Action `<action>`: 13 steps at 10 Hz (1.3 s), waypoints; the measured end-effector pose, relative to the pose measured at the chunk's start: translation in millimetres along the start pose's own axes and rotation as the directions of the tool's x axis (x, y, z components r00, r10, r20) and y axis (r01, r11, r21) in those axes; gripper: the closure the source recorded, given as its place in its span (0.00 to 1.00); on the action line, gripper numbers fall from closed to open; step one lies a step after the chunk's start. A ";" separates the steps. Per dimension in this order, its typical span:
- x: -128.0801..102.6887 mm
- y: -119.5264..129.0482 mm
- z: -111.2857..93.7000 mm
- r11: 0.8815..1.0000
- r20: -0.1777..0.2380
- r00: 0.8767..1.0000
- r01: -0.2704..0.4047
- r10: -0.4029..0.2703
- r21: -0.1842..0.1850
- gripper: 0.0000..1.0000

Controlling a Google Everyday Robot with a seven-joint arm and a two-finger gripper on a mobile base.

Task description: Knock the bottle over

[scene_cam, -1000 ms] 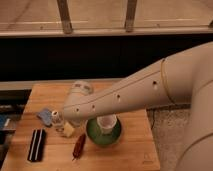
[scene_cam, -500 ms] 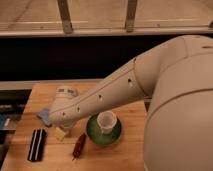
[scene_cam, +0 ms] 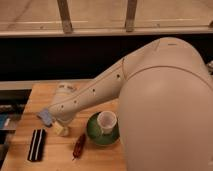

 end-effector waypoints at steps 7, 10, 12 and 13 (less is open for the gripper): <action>-32.4 -38.5 4.9 0.995 0.130 0.988 -0.081 0.087 -0.054 0.20; -49.6 -82.0 -4.1 0.989 0.185 0.972 -0.147 0.141 0.016 0.20; -50.4 -121.3 -10.6 0.969 0.219 0.951 -0.240 0.220 0.067 0.20; -47.2 -134.9 -16.1 0.956 0.233 0.939 -0.281 0.254 0.088 0.20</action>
